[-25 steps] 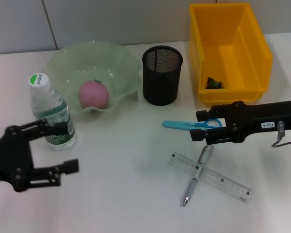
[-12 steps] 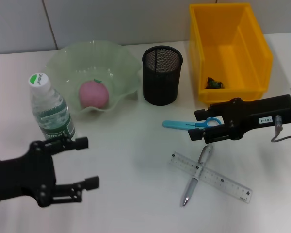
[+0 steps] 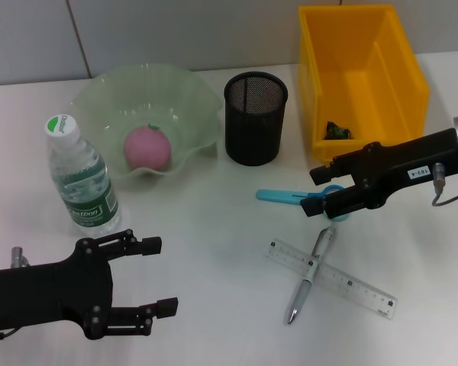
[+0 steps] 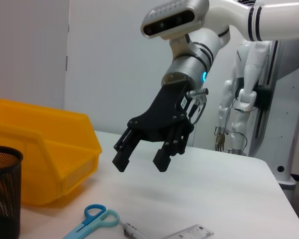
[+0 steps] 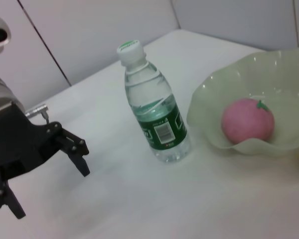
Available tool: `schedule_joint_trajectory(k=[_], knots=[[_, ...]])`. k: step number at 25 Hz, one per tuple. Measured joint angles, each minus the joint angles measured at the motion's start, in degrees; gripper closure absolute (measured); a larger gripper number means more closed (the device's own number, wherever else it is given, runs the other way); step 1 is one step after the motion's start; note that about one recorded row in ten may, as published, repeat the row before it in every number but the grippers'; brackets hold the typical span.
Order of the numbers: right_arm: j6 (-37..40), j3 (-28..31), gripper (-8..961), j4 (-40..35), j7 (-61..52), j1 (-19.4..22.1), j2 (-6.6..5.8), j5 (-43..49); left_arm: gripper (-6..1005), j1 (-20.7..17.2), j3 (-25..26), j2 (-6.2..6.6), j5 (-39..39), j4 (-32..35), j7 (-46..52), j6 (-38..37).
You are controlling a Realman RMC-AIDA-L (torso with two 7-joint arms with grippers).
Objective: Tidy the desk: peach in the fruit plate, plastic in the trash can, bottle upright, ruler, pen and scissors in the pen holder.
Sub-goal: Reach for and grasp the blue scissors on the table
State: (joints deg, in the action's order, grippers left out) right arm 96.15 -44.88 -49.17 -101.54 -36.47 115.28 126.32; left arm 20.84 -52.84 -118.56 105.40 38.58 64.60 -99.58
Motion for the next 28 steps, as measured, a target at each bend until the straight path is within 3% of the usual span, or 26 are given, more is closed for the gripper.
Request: schedule_joint_trajectory(k=[6,14,28], knots=[[0.7,-0.4,212,-1.4,-2.7,-3.2,-0.08,6.0,130,0.1,0.0,-0.06,-0.1,-0.3,-0.6,0.0],[0.2,-6.0,212,-3.5,-6.9,-8.3,0.02,15.4,138,0.6,0.1,-0.18,-1.0,-1.1,-0.9,0.5],[-6.6,-16.7,213,-3.5,-7.9,-14.4,1.53,25.7,137,0.8,0.5,-0.05,-1.8,-2.1,-0.2,1.5]])
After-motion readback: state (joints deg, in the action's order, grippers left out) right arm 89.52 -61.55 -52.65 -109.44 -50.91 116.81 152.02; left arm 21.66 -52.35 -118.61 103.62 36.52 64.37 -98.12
